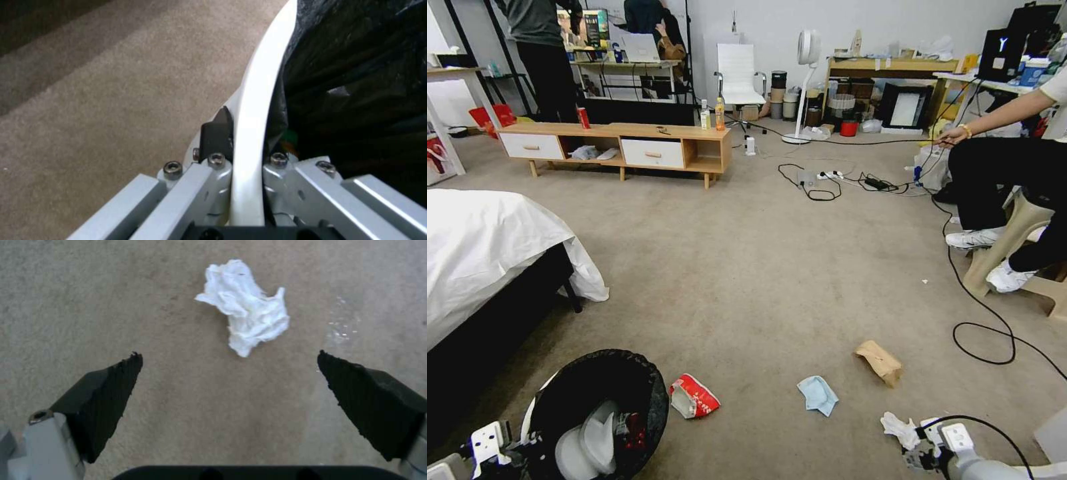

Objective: Pick up the trash bin and place the garbage on the floor into it.

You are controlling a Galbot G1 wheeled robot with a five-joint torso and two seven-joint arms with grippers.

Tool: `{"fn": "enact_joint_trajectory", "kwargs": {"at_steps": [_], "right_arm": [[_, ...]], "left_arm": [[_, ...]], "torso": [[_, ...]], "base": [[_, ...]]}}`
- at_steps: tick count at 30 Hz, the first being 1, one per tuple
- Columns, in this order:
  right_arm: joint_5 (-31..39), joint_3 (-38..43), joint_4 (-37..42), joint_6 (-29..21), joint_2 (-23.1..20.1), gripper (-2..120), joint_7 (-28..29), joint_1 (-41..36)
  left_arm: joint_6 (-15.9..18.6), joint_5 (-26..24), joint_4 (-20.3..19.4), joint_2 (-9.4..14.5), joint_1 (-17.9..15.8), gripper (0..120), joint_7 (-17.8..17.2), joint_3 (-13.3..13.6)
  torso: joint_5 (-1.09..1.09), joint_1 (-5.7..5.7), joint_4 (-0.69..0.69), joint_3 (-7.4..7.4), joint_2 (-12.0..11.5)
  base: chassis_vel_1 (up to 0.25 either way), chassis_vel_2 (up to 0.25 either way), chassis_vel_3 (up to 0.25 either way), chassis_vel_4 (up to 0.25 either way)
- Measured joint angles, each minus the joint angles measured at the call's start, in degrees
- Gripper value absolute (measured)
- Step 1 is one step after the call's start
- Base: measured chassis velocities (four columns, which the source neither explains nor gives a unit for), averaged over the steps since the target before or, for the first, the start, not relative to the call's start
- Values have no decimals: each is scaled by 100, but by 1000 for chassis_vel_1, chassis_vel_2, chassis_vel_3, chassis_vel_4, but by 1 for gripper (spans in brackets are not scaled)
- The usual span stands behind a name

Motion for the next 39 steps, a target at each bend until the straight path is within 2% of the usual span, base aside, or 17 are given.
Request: {"fn": "enact_joint_trajectory", "kwargs": {"at_steps": [24,31,33,34,35,36,37,39], "right_arm": [[-329,-246,-1166,445,221,100,-388,691],[-567,-235,-1542,802,235,100,-985,917],[-745,-203,-1739,1030,227,100,-1421,1017],[-745,-203,-1739,1030,227,100,-1421,1017],[-925,-165,-1912,1304,208,100,-1820,1098],[-925,-165,-1912,1304,208,100,-1820,1098],[-1075,-145,-2073,1542,202,100,-2089,1174],[-1148,-134,-2263,1711,202,100,-2257,1261]], "left_arm": [[-41,75,77,-27,27,2,21,-15],[-43,131,83,-42,21,2,24,36],[-44,140,86,-42,24,2,24,36],[-44,140,86,-42,24,2,24,36],[-44,150,88,-51,28,2,26,36],[-44,150,88,-51,28,2,26,36],[-46,170,89,-66,32,2,25,46],[-50,191,90,-81,36,2,27,58]], "torso": [[1,0,-1,0,0],[1,0,-1,0,0],[2,0,-1,0,0],[2,0,-1,0,0],[0,0,-1,0,0],[0,0,-1,0,0],[1,0,-1,0,0],[1,0,0,0,0]], "base": [[0,0,0,0],[0,0,0,0],[0,0,0,0],[0,0,0,0],[0,0,0,0],[0,0,0,0],[0,0,0,0],[0,0,0,0]]}}
